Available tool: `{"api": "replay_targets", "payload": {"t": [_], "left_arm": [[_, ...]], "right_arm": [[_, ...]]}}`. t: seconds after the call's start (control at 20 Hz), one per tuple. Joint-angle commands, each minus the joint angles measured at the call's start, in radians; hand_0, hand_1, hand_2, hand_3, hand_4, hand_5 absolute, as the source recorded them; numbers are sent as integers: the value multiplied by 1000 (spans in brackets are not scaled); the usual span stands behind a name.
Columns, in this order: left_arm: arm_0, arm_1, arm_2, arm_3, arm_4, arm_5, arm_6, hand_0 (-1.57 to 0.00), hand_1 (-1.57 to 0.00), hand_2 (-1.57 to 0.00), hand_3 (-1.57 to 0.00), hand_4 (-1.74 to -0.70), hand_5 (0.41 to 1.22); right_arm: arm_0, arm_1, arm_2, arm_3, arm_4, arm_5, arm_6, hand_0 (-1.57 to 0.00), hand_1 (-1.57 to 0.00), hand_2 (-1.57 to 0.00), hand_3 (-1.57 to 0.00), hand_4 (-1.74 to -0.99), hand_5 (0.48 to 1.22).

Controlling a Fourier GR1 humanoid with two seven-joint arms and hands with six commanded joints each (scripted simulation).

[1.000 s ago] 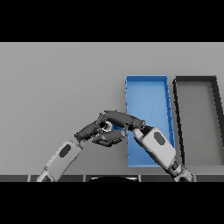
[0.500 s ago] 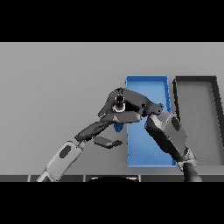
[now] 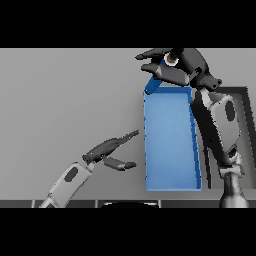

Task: Pick up the blue pipe and place it into the blue bin.

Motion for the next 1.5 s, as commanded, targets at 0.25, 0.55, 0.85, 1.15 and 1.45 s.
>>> {"api": "replay_targets", "payload": {"t": [0.25,0.55,0.85,1.15,1.45], "left_arm": [[-15,-15,8,16,-1,12,11,1,1,1,1,-893,487],[10,-10,4,11,0,9,-6,1,1,1,1,-887,466],[-6,-26,1,25,-5,16,13,1,1,1,1,-884,460],[-12,-23,5,13,-1,18,34,1,1,1,1,-886,454],[7,-12,4,4,6,10,18,1,1,1,1,-896,451]], "right_arm": [[202,-23,-30,86,82,-15,34,-1571,-1571,-1571,-1571,-1740,1121],[406,4,8,56,133,-102,155,-1571,-1571,-1571,-1571,-1741,1120],[512,-108,217,108,49,-166,155,-1571,-1571,-1571,-1571,-1591,1114],[426,-273,581,206,-281,-338,155,-668,-597,-570,-459,-1338,1157],[364,-327,728,214,-192,-264,152,-174,-156,-149,-120,-1149,887]]}}
